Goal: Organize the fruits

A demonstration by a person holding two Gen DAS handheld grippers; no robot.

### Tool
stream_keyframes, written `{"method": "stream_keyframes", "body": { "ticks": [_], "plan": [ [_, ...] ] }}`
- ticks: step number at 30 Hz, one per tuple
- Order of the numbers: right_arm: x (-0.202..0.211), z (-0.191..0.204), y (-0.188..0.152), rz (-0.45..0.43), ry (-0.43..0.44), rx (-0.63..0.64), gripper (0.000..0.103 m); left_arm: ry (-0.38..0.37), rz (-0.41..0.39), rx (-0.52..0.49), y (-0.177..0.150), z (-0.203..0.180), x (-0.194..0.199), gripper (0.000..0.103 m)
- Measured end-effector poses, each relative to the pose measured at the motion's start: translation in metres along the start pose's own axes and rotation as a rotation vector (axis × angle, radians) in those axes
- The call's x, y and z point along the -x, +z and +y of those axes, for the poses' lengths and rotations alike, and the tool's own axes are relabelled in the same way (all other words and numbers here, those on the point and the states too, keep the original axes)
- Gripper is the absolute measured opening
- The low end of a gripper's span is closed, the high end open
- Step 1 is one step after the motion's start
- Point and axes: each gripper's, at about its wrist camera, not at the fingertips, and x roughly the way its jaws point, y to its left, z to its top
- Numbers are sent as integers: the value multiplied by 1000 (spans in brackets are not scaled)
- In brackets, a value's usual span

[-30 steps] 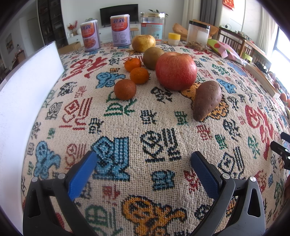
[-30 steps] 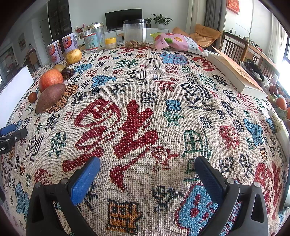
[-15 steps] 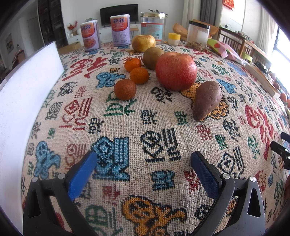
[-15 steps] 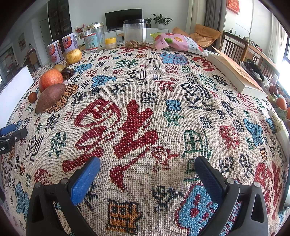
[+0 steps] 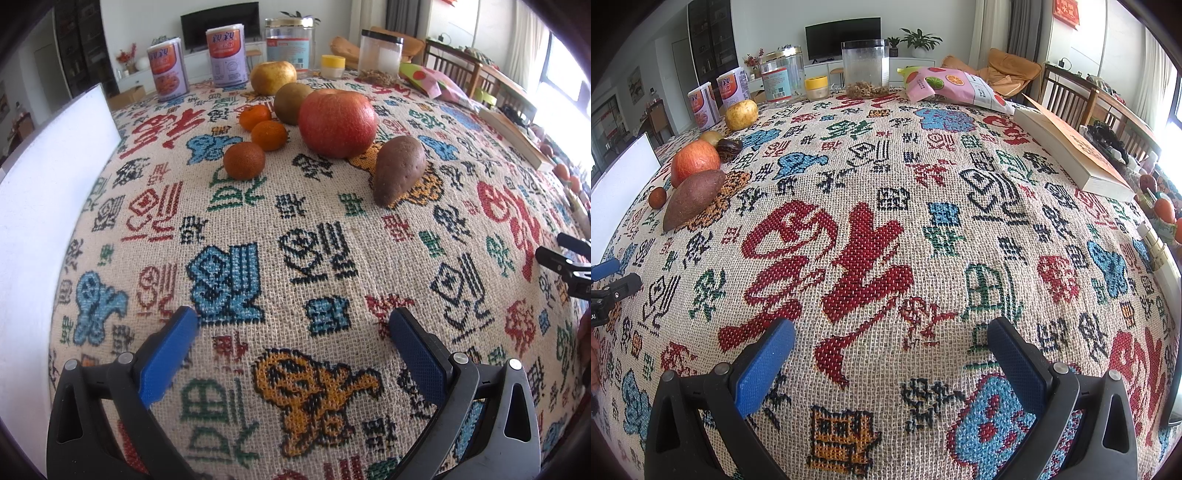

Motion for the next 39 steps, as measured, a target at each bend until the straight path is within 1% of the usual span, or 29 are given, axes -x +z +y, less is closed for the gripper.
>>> {"method": "stream_keyframes", "body": {
  "ticks": [2, 4, 5, 7, 8, 10, 12, 13, 14, 15, 17, 18, 19, 20, 21, 24, 26, 30, 32, 33, 35, 36, 37, 38, 39],
  "plan": [
    [0, 0, 0, 0, 0, 0, 103, -31, 11, -48, -6, 0, 5, 103],
    [0, -1, 0, 0, 0, 0, 103, -57, 57, -80, -3, 3, 5, 103],
    [0, 0, 0, 0, 0, 0, 103, -49, 76, -81, 2, 5, 4, 102],
    [0, -1, 1, 0, 0, 0, 103, -11, 67, -31, 18, 15, 3, 102],
    [0, -1, 1, 0, 0, 0, 103, -12, 47, 9, 28, 22, 2, 102],
    [0, -1, 1, 0, 0, 0, 103, -49, 8, 86, 50, 34, -4, 101],
    [0, -1, 1, 0, 0, 0, 103, -55, -5, 124, 72, 41, -18, 101],
    [0, -1, 1, 0, 0, 0, 103, -40, -6, 126, 81, 43, -26, 98],
    [0, 0, 0, 0, 0, 0, 103, -21, -7, 121, 88, 44, -34, 89],
    [0, 0, 0, 0, 0, 0, 103, -10, -5, 113, 93, 43, -42, 77],
    [0, 0, 0, 0, 0, 0, 103, -6, 7, 98, 100, 43, -54, 68],
    [0, 0, 0, 0, 0, 0, 103, -6, 5, 91, 101, 43, -57, 61],
    [0, 0, 0, 0, 0, 0, 103, -2, -2, 82, 101, 43, -59, 55],
    [0, 0, 0, 0, 0, 0, 103, 3, -16, 70, 100, 42, -59, 36],
    [0, 0, 0, 0, 0, 0, 103, -3, -33, 60, 99, 42, -57, 31],
    [0, -1, 0, 0, 0, 0, 103, -23, -93, 75, 90, 44, -42, 30],
    [0, 0, 0, 0, 0, 0, 103, -26, -95, 107, 78, 47, -31, 30],
    [0, 0, 0, 1, 0, 0, 103, -47, -83, 147, 44, 53, 0, 30],
    [1, 2, 5, 33, 7, -34, 102, -48, -86, 149, 27, 52, 15, 30],
    [4, 7, 10, 44, 65, -75, 97, -51, -89, 149, 20, 51, 22, 30],
    [9, 29, 29, 55, 260, -137, 92, -55, -92, 159, 5, 49, 33, 30],
    [8, 47, 41, 67, 330, -151, 92, -61, -93, 169, -1, 49, 38, 30],
    [5, 66, 54, 77, 385, -161, 92, -71, -94, 181, -7, 49, 43, 30],
    [0, 83, 68, 76, 424, -171, 89, -83, -96, 195, -11, 49, 48, 30],
    [-7, 101, 82, 65, 428, -178, 83, -91, -97, 207, -16, 50, 52, 30]
  ]
}}
